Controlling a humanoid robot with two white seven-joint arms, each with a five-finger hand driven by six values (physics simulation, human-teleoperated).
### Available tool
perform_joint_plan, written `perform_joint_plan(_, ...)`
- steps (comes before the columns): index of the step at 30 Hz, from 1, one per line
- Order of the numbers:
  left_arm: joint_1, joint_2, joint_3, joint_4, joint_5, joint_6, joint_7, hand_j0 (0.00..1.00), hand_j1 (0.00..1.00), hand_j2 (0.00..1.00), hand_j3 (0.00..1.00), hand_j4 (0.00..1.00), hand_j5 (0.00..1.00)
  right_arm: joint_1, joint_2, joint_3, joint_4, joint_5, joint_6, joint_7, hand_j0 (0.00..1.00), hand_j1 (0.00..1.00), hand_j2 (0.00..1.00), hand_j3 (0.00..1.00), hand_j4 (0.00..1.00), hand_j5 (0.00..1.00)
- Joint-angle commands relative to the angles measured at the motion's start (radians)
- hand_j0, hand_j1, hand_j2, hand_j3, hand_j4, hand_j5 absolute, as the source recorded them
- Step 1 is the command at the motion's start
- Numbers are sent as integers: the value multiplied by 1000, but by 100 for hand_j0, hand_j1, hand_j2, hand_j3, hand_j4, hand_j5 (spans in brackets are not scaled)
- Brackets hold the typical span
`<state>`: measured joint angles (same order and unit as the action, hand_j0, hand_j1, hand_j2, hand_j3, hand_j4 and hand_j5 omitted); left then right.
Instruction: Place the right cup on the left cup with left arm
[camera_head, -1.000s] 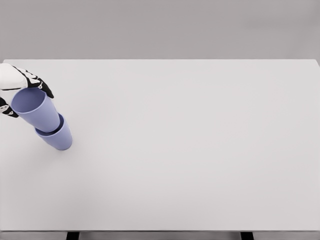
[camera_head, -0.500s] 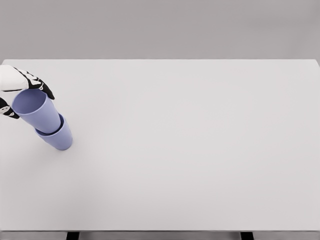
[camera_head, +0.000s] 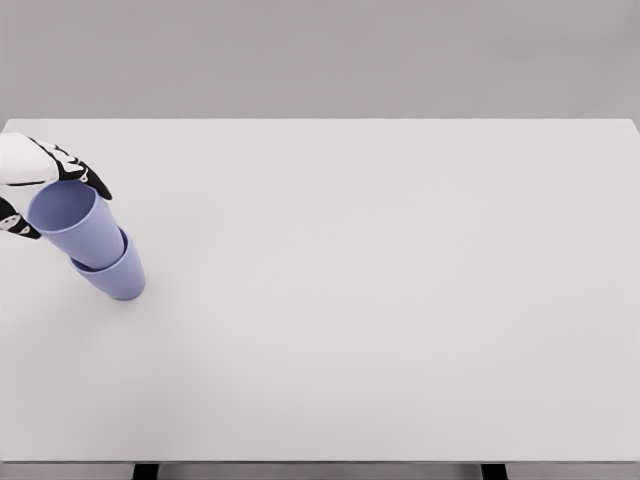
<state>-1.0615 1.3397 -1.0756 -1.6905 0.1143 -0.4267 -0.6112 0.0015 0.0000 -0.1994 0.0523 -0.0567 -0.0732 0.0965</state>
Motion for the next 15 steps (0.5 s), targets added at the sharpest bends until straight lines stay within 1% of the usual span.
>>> perform_joint_plan(1, 0, 1, 2, 0, 5, 2, 0, 86, 86, 86, 86, 86, 86, 0, 0, 0, 0, 0, 0, 0, 100, 100, 100, 100, 100, 100)
perform_joint_plan(3, 0, 3, 2, 0, 5, 0, 0, 87, 87, 87, 87, 87, 87, 0, 0, 0, 1, 0, 0, 0, 100, 100, 100, 100, 100, 100)
perform_joint_plan(12, 0, 9, 2, -1, 5, -6, 0, 89, 89, 89, 89, 89, 89, 0, 0, 0, 0, 0, 0, 0, 100, 100, 100, 100, 100, 100)
perform_joint_plan(15, 0, 13, 2, -5, 7, -9, 0, 98, 98, 98, 98, 98, 98, 2, 0, 0, 0, 0, 0, 0, 100, 100, 100, 100, 100, 100)
